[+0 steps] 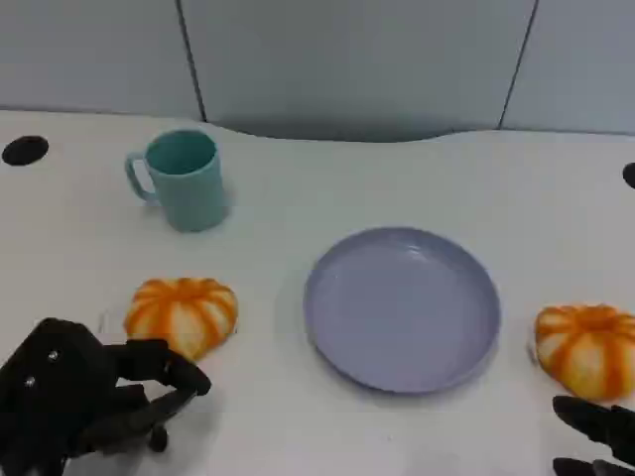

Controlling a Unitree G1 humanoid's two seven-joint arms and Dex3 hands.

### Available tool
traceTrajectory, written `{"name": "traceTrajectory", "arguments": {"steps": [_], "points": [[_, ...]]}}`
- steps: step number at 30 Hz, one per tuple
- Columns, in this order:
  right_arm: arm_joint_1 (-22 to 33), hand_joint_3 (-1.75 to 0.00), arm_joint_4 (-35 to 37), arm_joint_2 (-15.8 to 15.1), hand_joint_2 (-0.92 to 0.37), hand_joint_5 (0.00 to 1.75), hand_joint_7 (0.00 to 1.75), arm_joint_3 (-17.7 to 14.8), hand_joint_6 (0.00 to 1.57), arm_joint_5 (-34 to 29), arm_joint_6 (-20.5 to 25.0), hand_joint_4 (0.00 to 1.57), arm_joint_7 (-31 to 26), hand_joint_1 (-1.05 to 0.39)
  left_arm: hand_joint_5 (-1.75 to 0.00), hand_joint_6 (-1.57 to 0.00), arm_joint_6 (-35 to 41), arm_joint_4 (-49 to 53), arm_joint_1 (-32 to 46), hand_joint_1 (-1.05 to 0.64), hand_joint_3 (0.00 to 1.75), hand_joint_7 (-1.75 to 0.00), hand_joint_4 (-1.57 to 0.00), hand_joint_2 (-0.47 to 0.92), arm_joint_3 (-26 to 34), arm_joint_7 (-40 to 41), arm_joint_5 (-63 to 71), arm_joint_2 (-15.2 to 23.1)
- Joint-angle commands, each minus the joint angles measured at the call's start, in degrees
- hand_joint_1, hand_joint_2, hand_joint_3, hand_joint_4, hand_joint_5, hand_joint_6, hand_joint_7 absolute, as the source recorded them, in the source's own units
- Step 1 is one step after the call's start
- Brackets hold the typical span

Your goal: Grasp the bread from the table and place it into the plate.

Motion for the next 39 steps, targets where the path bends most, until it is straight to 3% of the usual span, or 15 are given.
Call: {"name": "traceTrajectory", "arguments": {"steps": [1, 19, 26, 28, 31, 33, 35, 37, 39], "points": [[-0.1, -0.48, 0.6, -0.6, -0.92, 0.0, 0.0, -0.7, 0.49, 0.3, -0.6, 0.67, 0.1, -0.5, -1.71, -0.63, -0.3, 0.1, -0.2, -0.5, 0.43, -1.05, -0.53, 0.92, 0.4, 0.0, -0.2, 0.6], [0.3, -0.48, -0.3, -0.6, -0.92, 0.0, 0.0, -0.5, 0.49, 0.3, 0.1, 0.66, 0.0, -0.5, -1.7, -0.62, -0.1, -0.3, 0.1, -0.51, 0.41, -1.07, -0.52, 0.92, 0.6, 0.4, -0.2, 0.6], [0.3, -0.48, -0.6, -0.3, -0.92, 0.0, 0.0, 0.2, 0.49, -0.1, 0.4, 0.66, -0.3, -0.51, -1.69, -0.49, -25.4, 5.1, 1.8, -0.44, 0.46, -1.22, -0.45, 0.92, 2.9, 4.0, 1.4, -1.5], [0.0, -0.48, 0.0, -0.1, -0.92, 0.0, 0.01, 0.4, 0.5, -0.3, -0.1, 0.66, -0.4, -0.51, -1.66, -0.46, -34.5, 6.8, 1.5, -0.44, 0.49, -1.1, -0.44, 0.92, 2.2, 8.9, 8.0, 0.3], [-0.4, -0.48, -0.2, 0.0, -0.92, 0.0, 0.01, 0.8, 0.5, -0.7, 0.5, 0.66, -0.8, -0.51, -1.39, -0.48, -40.6, 5.8, 1.0, -0.5, 0.51, -0.73, -0.47, 0.92, 0.9, 18.7, 23.2, 4.2], [-0.5, -0.48, -0.8, 0.3, -0.92, 0.0, 0.0, 1.0, 0.49, -0.8, 1.5, 0.67, -1.0, -0.51, -1.11, -0.56, -40.8, 3.6, 0.7, -0.53, 0.41, -0.37, -0.49, 0.92, 0.2, 23.6, 31.7, 6.4], [-0.6, -0.47, -0.7, 0.5, -0.92, 0.0, 0.0, 1.2, 0.5, -0.8, 1.4, 0.67, -1.2, -0.51, -0.93, -0.58, -40.7, 2.3, -0.2, -0.57, 0.34, -0.19, -0.46, 0.92, -1.1, 27.8, 40.0, 9.1], [-0.7, -0.47, -0.3, 0.6, -0.92, 0.01, 0.01, 1.5, 0.5, -0.9, 0.8, 0.67, -1.3, -0.52, -0.79, -0.54, -38.8, 0.3, -0.9, -0.63, 0.31, -0.09, -0.36, 0.92, -2.0, 28.0, 45.1, 11.4], [-0.7, -0.47, -0.3, 0.6, -0.92, 0.0, 0.0, 1.7, 0.5, -1.1, 0.7, 0.67, -1.4, -0.52, -0.53, -0.42, -35.9, -2.4, -1.4, -0.69, 0.21, -0.02, -0.19, 0.92, -2.5, 24.8, 47.5, 13.3]]}}
